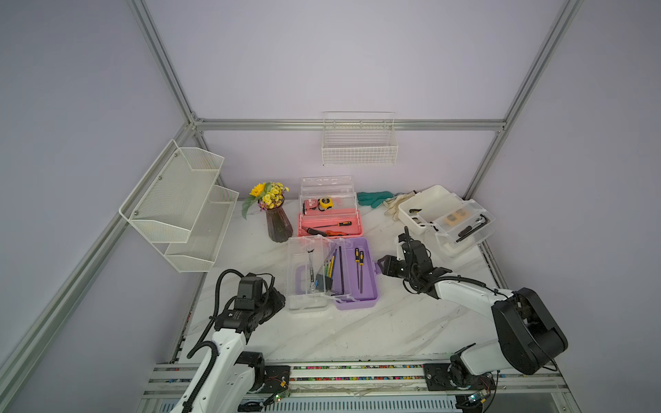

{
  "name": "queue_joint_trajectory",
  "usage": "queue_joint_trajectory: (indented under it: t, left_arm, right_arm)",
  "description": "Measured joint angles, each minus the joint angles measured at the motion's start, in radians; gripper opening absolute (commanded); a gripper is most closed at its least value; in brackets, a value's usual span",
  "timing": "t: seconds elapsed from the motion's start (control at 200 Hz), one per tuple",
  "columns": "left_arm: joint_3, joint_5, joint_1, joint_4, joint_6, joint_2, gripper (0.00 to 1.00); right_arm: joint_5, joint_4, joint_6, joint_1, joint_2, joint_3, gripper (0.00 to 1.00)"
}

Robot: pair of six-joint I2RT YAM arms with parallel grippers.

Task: Close toolboxes
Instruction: Close the toolbox lid.

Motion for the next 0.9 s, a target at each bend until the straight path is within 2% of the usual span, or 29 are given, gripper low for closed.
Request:
queue_joint_trajectory:
  t: [0.3,0.49,0.725,0.9]
  left_arm:
    - [-0.022,0.042,-0.016,0.102,0.022,0.065,0.25]
    - [-0.022,0.022,-0.029,0.127,0.048,0.113,0.18]
    - [-0.022,0.003,-0.065,0.135,0.108,0.117,0.03]
    - [-0.015,-0.013,-0.082,0.127,0.146,0.113,0.00]
  right_arm:
    - [-0.006,-0.002,0.002,0.000,0.018,0.016,0.49]
    - [-0.006,-0.001,0.002,0.000,0.019,0.023,0.49]
    - [-0.008,0.002,0.003,0.000,0.030,0.032,0.49]
    - [-0.019,0.002,0.010,0.000,0.053,0.032,0.49]
